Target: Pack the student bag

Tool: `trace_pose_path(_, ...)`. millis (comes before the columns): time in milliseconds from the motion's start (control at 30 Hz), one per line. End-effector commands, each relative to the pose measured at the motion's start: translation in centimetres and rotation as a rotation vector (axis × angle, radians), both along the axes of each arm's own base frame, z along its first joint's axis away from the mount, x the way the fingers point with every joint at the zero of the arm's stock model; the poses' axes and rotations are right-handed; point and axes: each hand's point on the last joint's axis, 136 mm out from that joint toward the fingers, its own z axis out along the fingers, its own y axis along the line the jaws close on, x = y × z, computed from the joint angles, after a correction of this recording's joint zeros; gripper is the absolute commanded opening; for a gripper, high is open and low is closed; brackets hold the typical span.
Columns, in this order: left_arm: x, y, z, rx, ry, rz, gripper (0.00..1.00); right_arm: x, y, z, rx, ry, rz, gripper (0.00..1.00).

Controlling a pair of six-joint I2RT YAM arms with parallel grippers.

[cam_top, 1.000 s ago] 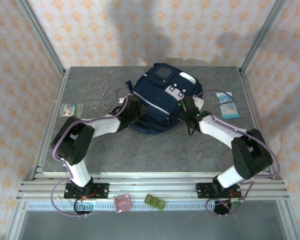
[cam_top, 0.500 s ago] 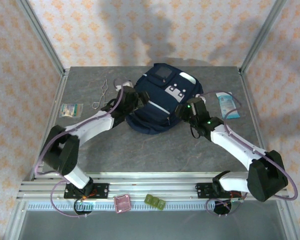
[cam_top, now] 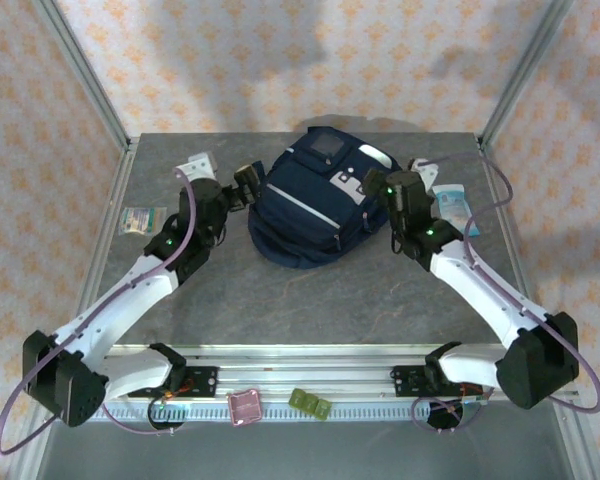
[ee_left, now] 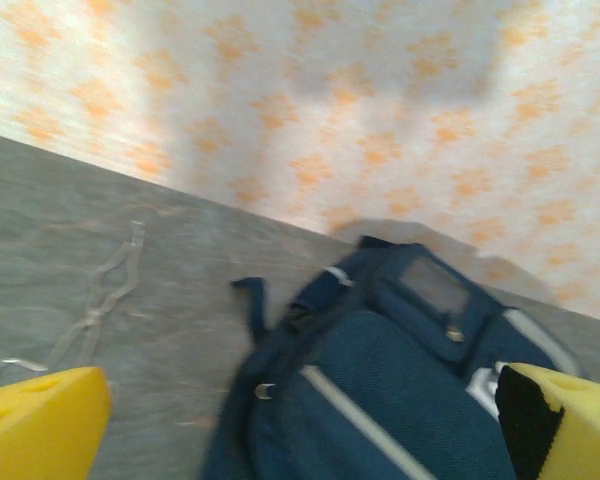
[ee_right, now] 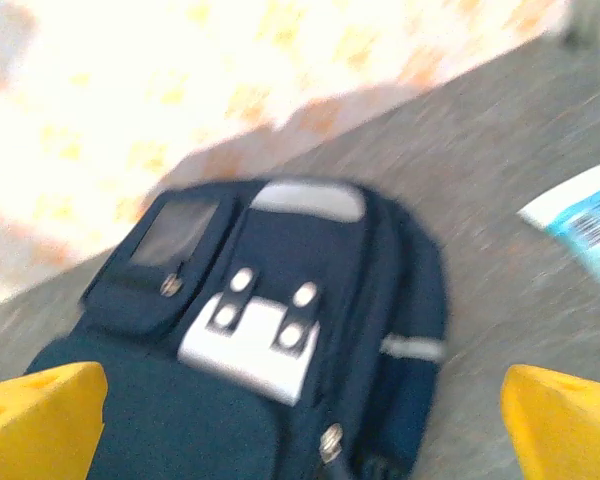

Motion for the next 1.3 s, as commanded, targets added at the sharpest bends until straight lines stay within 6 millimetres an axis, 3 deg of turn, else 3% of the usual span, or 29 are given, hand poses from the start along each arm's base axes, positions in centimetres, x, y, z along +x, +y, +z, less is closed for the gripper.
trace_pose_path(0, -1.6, 4.4, -0.8, 0.15, 0.0, 0.127, 0.99, -1.6, -7.1, 1.5, -0.122, -0.097, -0.321, 1.0)
trace_pose_path(200, -3.5, 8.2, -3.7, 0.228, -0.004, 0.217, 0.99, -3.6, -12.7, -1.6, -0.179, -0.094, -0.49, 1.0)
trace_pose_path(367, -4.9, 11.5, -7.2, 0.228, -0.016, 0.324, 0.99, -5.2, -15.5, -5.0, -0.225, -0.116, -0.55, 1.0)
trace_pose_path(700, -5.0, 16.4, -13.9, 0.263, -0.027, 0.436, 0.99, -6.0, -16.1, -11.7, -0.309, -0.148, -0.496, 1.0)
trace_pose_path(800, -4.5, 16.6, -15.4, 0.286, -0.042, 0.424, 0.99, -4.9, -15.8, -11.6, -0.314, -0.169, -0.467, 1.0)
trace_pose_path(933, -2.6, 15.1, -13.6, 0.301, -0.162, 0.336, 0.99, -4.4, -15.6, -11.9, -0.26, -0.249, -0.391, 1.0)
trace_pose_path(1000, -1.6, 14.5, -14.8, 0.308, -0.126, 0.299, 0.99, -3.6, -15.0, -12.0, -0.257, -0.232, -0.346, 1.0)
trace_pose_path(1100, -2.3, 13.6, -14.9, 0.336, -0.231, 0.257, 0.99, -3.1, -13.5, -12.1, -0.258, -0.254, -0.212, 1.0)
trace_pose_path(1133, -2.1, 13.6, -15.8, 0.337, -0.176, 0.25, 0.99, -3.1, -12.9, -12.5, -0.257, -0.262, -0.161, 1.0)
trace_pose_path(1200, -1.5, 13.6, -16.0, 0.333, -0.145, 0.251, 0.99, -3.8, -13.4, -12.0, -0.257, -0.348, -0.191, 1.0)
trace_pose_path(1267, -1.7, 14.3, -15.8, 0.328, -0.158, 0.301, 1.0, -2.3, -12.8, -13.7, -0.252, -0.215, -0.141, 1.0)
